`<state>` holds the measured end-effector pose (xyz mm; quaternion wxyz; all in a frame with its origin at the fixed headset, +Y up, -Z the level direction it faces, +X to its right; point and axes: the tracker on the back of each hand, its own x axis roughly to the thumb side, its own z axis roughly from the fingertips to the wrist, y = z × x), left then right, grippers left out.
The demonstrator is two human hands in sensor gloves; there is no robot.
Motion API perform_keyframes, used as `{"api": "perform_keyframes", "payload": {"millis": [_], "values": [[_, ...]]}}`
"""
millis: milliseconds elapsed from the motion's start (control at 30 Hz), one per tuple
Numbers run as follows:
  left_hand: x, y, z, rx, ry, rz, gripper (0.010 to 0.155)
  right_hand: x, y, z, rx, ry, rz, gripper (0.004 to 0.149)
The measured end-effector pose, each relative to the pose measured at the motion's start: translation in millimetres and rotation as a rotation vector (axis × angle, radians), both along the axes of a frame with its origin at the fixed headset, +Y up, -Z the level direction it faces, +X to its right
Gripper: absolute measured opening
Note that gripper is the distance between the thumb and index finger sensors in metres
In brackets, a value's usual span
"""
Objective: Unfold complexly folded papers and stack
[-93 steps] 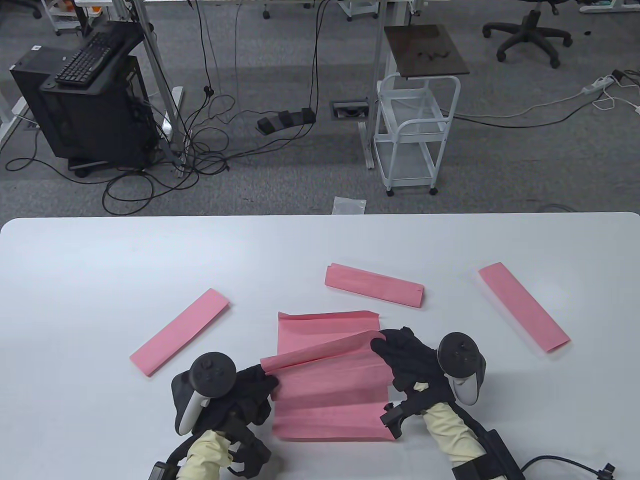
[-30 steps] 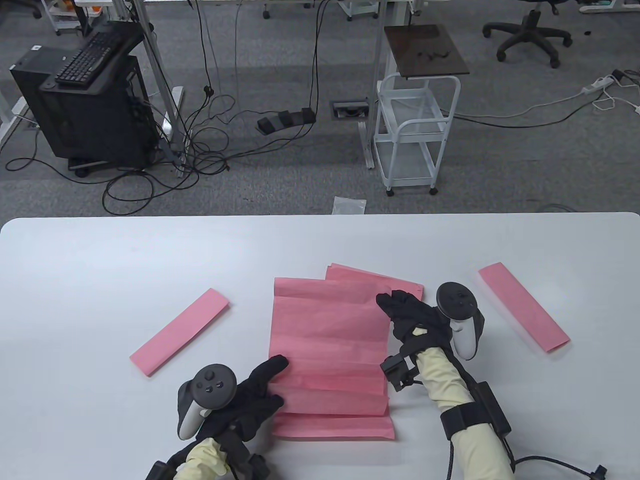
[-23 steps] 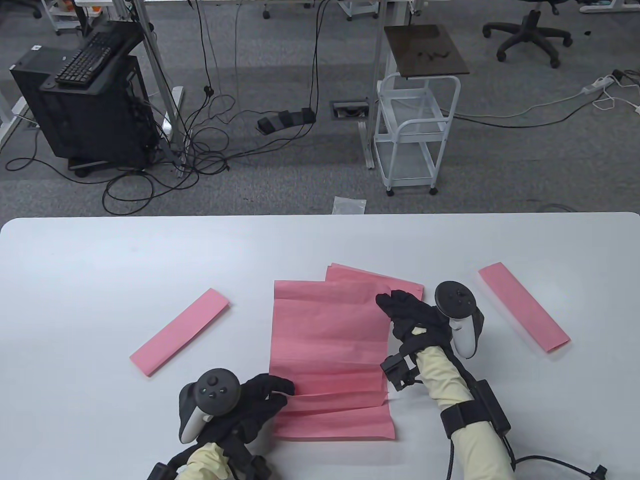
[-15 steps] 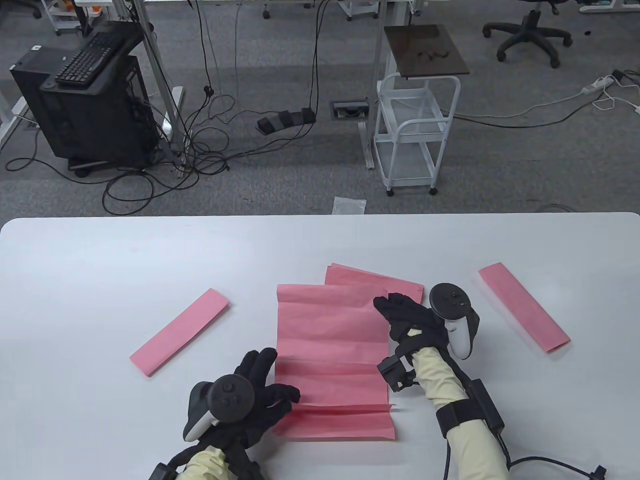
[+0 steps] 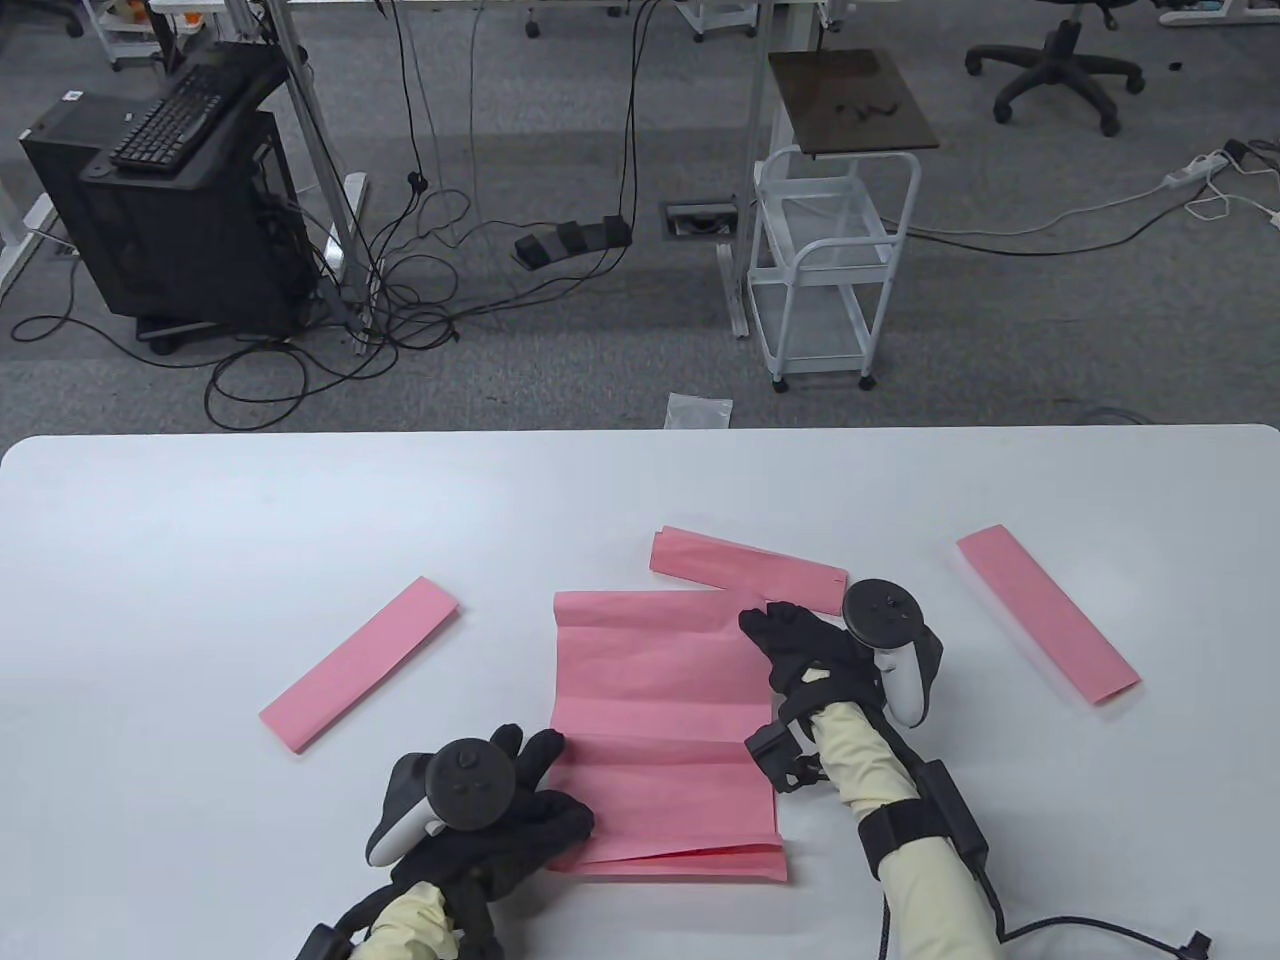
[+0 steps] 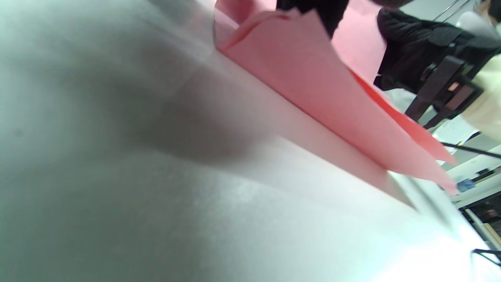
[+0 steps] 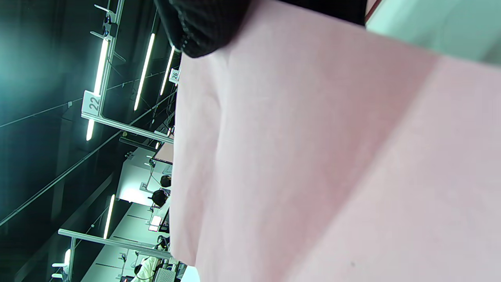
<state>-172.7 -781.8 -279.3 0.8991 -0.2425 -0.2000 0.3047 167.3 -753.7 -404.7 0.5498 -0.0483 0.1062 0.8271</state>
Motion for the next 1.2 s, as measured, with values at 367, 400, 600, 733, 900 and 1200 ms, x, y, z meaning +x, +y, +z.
{"api": "perform_keyframes", "payload": {"millis": [367,400,600,733,900,1200], "values": [[26.0,-18.8,4.0,-0.053,-0.128,-0.306,0.082,-1.5,-2.2,1.0,-0.015,-0.001,0.030,0.040],[26.2,-21.6,3.6,-0.067,-0.136,-0.336,0.086,-1.4,-3.6,1.1,-0.024,0.001,0.031,0.041],[23.1,-30.5,2.6,-0.134,-0.130,-0.411,0.092,-8.0,1.8,10.1,0.036,0.057,0.037,0.073],[22.4,-32.3,3.0,-0.151,-0.133,-0.429,0.092,-38.6,14.0,40.8,0.228,0.371,0.352,0.071],[22.4,-32.0,3.9,-0.162,-0.132,-0.443,0.093,-94.6,-22.2,105.2,0.040,1.001,0.731,0.077],[21.1,-32.0,5.1,-0.182,-0.128,-0.463,0.096,-63.1,-47.8,106.2,-0.115,0.971,0.781,0.075]]}}
